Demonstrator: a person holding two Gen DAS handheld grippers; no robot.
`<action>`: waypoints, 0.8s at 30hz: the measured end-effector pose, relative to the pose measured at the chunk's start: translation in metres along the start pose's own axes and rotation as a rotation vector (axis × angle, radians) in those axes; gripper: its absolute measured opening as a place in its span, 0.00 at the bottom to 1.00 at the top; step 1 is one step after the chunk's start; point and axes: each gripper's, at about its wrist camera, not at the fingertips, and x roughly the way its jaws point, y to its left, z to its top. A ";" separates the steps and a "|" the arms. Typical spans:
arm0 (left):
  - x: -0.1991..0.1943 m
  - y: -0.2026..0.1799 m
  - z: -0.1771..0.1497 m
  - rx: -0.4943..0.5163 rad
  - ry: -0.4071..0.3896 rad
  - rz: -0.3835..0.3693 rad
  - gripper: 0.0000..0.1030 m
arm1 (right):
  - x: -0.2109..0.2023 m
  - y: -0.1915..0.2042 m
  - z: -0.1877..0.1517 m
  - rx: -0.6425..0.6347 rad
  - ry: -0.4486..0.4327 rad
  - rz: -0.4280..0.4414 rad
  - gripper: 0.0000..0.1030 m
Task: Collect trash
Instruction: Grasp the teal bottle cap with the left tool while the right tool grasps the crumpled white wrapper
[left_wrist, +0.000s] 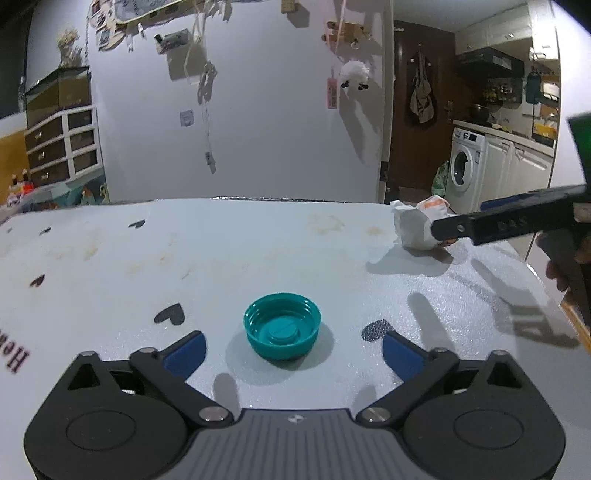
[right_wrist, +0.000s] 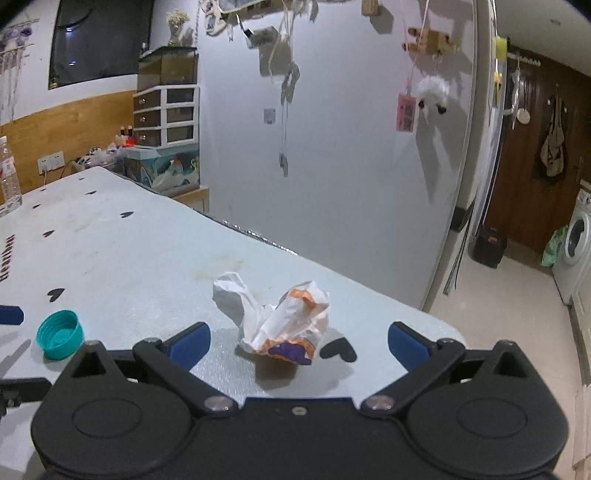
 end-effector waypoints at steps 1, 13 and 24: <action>0.001 0.000 0.000 0.001 0.005 -0.004 0.85 | 0.004 0.000 0.000 0.012 0.007 0.001 1.00; 0.012 0.008 0.005 -0.044 0.031 -0.012 0.60 | 0.020 0.015 0.001 -0.035 0.047 0.019 0.61; 0.003 0.007 0.004 -0.049 -0.021 -0.009 0.47 | 0.004 0.027 -0.006 -0.029 0.047 0.062 0.32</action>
